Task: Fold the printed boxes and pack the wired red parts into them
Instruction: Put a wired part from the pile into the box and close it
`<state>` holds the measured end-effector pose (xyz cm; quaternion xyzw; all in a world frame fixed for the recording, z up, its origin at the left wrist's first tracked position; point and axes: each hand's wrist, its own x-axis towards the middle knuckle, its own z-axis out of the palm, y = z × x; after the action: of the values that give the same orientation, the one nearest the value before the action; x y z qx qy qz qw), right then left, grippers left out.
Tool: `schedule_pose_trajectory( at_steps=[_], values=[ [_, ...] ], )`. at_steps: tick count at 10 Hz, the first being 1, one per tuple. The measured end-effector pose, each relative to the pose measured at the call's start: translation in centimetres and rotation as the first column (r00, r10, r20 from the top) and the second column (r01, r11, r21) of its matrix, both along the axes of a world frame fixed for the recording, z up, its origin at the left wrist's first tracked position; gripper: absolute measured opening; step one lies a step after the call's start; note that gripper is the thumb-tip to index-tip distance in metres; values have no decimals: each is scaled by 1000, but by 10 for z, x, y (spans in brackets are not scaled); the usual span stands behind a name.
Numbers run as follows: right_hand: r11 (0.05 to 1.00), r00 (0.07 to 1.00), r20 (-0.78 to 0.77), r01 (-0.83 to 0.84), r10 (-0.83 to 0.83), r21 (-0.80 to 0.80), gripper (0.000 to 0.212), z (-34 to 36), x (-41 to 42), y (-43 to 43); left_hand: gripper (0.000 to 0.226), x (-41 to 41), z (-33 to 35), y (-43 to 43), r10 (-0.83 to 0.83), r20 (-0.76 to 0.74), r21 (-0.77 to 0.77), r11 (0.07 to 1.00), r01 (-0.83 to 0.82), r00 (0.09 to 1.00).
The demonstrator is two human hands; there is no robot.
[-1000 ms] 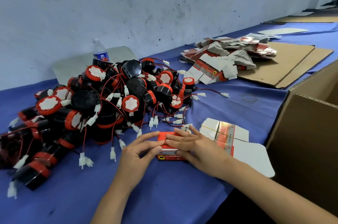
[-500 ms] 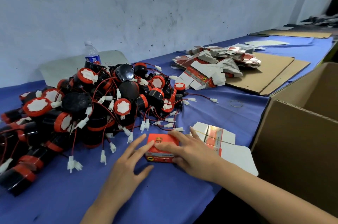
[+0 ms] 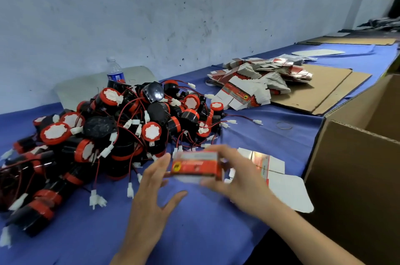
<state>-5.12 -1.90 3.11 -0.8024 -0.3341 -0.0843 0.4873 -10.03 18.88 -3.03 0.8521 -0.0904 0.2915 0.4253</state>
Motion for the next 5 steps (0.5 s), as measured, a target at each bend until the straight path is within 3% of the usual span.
schedule_pose_trajectory(
  at_steps=[1,2,3,4,5],
  values=[
    [714,917,-371,161,147,681,37,27,6,-31,72,2,-5,3,18,10,-1,1000,-18,1000],
    [28,839,-353,376,413,926,51,52,23,-69,56,3,-6,5,71,77,46,996,-74,994],
    [-407,895,-158,339,417,848,62,67,32,-106,47,2,-4,2,100,109,78,991,-109,989],
    [-350,867,-173,361,467,865,69,66,33,-118,52,2,-4,1,111,107,53,992,-117,988],
    [228,837,-435,376,333,898,61,53,32,-112,46,2,-5,1,126,80,36,991,-129,989]
  ],
)
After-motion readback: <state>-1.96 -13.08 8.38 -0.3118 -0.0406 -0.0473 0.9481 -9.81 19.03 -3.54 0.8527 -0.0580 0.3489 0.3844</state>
